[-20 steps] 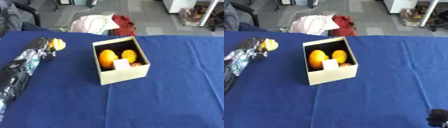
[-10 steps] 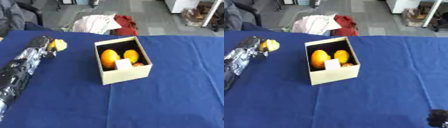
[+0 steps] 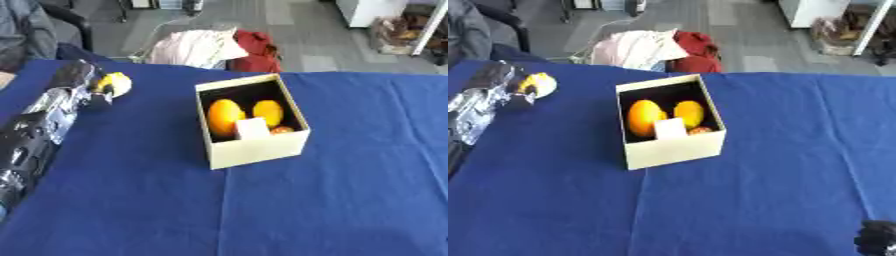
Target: Pick up objects on the table and place them in the box.
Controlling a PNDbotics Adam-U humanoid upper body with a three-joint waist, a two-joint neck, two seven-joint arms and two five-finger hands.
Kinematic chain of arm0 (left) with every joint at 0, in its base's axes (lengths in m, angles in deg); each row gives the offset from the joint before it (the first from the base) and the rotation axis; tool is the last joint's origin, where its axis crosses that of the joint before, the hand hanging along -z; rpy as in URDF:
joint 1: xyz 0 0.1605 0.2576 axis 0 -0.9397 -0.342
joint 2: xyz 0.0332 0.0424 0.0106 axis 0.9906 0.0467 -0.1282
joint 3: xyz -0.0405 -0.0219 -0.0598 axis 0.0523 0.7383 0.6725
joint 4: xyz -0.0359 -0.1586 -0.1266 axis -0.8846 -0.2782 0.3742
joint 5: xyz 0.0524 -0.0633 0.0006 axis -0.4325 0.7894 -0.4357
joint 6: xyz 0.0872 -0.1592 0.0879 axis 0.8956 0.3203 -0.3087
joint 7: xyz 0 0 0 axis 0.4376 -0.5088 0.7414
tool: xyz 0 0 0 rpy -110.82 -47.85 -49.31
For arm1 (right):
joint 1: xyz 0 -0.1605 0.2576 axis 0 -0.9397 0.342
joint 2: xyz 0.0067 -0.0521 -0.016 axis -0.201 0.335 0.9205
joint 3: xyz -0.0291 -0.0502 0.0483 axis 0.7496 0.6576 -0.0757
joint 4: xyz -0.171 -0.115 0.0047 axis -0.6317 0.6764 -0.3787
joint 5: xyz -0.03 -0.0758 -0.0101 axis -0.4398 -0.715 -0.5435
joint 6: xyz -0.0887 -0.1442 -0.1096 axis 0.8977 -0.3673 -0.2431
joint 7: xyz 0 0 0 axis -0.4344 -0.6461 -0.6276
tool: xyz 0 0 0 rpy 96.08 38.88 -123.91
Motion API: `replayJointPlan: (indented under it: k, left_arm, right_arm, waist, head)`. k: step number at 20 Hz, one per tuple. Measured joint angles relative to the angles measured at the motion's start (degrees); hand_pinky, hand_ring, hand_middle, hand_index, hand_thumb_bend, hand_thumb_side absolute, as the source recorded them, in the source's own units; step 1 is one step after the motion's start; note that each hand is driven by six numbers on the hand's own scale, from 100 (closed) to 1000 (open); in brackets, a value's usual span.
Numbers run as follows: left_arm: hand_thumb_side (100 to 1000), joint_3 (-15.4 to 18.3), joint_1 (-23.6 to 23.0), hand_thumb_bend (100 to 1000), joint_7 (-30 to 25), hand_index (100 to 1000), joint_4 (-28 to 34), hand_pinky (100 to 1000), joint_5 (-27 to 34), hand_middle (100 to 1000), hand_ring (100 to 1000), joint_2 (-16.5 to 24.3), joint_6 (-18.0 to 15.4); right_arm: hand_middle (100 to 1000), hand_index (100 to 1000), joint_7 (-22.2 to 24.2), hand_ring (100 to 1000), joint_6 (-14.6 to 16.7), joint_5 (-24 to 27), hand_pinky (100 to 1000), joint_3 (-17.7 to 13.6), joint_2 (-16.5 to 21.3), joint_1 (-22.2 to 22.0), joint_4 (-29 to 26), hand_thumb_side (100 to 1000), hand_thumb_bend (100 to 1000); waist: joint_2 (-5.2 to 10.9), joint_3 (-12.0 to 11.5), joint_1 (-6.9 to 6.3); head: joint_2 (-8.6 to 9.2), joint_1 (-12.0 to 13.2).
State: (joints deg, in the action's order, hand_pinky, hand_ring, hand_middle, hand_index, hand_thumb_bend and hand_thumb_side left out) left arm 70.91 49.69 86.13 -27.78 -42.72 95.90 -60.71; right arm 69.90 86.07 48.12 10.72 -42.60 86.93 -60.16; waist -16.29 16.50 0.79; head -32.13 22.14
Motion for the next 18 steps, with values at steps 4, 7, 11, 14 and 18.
replayJointPlan:
  k: [4,7,11,14,18]
  left_arm:
    - [190,-0.03,-0.01,109,-0.50,614,0.04,646,0.39,420,475,0.00,-0.42]
    - [193,-0.05,-0.01,100,-1.22,579,0.07,624,0.37,381,444,0.00,-0.66]
    - [192,-0.05,-0.02,100,-2.07,507,0.06,596,0.28,302,381,0.00,-0.77]
    - [191,-0.04,-0.02,100,-2.16,480,0.16,584,0.51,272,356,0.00,-0.93]
    - [188,-0.04,-0.02,100,-2.14,467,1.45,580,1.86,256,344,0.05,-1.49]
  right_arm:
    - [592,692,-0.03,639,0.05,-0.08,634,0.00,-0.01,0.00,0.00,672,100]
    - [592,692,-0.03,639,0.06,-0.09,634,0.00,-0.02,-0.02,0.00,664,100]
    - [593,692,-0.03,639,0.07,-0.12,634,0.00,-0.04,-0.04,0.00,662,100]
    - [593,692,-0.02,639,0.08,-0.18,633,0.00,-0.05,-0.15,0.00,657,100]
    - [594,692,0.00,639,0.12,-0.33,633,-0.01,-0.06,-0.26,0.00,645,100]
  waist:
    - [0.01,0.07,0.00]
    - [0.01,0.12,0.00]
    - [0.03,0.16,0.00]
    - [0.09,0.16,0.00]
    - [0.31,0.08,0.00]
  head:
    - [0.00,0.10]
    - [0.00,0.14]
    - [0.00,0.14]
    - [0.00,0.14]
    - [0.00,0.18]
